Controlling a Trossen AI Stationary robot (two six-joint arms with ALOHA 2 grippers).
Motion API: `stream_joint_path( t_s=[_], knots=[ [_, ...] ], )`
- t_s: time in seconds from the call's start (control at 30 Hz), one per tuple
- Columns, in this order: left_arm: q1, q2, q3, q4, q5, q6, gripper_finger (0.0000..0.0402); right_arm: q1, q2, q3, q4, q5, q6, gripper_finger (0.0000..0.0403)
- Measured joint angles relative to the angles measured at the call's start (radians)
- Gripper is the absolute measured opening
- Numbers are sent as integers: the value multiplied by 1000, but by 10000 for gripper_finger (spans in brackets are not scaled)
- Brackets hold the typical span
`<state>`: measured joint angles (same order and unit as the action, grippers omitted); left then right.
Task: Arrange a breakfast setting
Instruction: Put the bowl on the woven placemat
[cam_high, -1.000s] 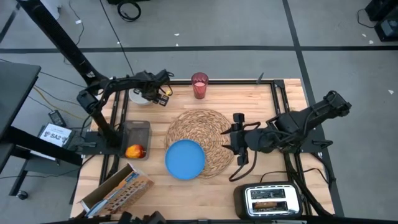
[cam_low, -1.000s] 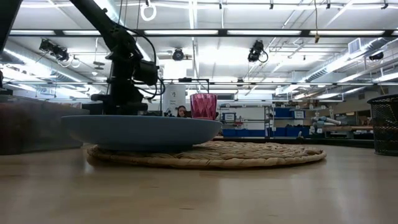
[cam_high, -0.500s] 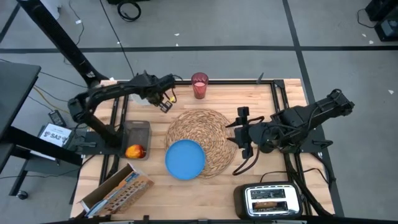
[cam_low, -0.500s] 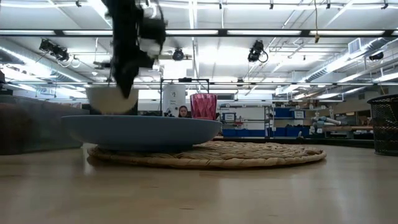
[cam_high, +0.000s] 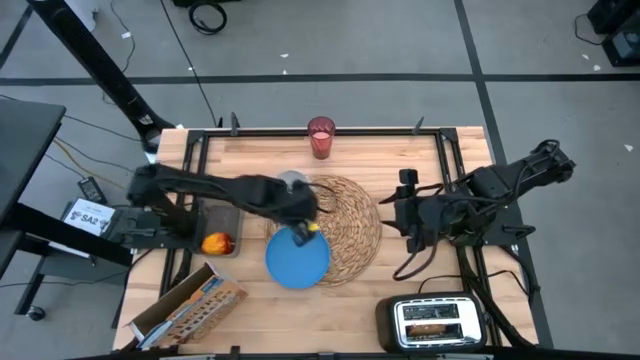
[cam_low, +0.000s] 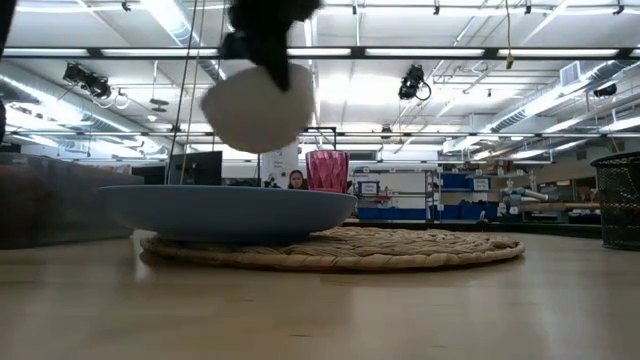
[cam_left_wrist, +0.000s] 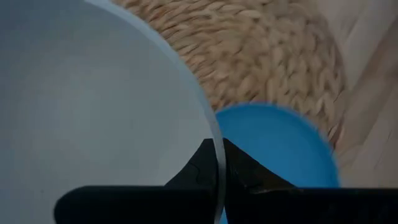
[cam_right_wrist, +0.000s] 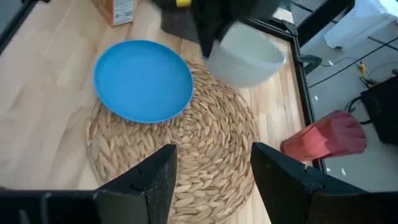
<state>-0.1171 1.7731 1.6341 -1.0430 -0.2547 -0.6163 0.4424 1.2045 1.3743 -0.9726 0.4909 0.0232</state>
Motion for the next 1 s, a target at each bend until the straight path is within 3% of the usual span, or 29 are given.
stream_joint_path(
  t_s=[0.2, 0.33, 0.63, 1.0],
  knots=[
    [10, 254, 253, -11, -2, 88, 9, 18, -39, 0, -85, -46, 83, 211],
    [29, 356, 344, -7, -3, 134, 9, 41, -68, 0, -172, -72, 180, 211],
    [48, 473, 363, 43, -1, 237, 9, 81, -79, 0, -258, -115, 314, 211],
    [65, 509, 354, 64, 20, 288, 13, 80, -77, 0, -247, -119, 344, 211]
  ],
)
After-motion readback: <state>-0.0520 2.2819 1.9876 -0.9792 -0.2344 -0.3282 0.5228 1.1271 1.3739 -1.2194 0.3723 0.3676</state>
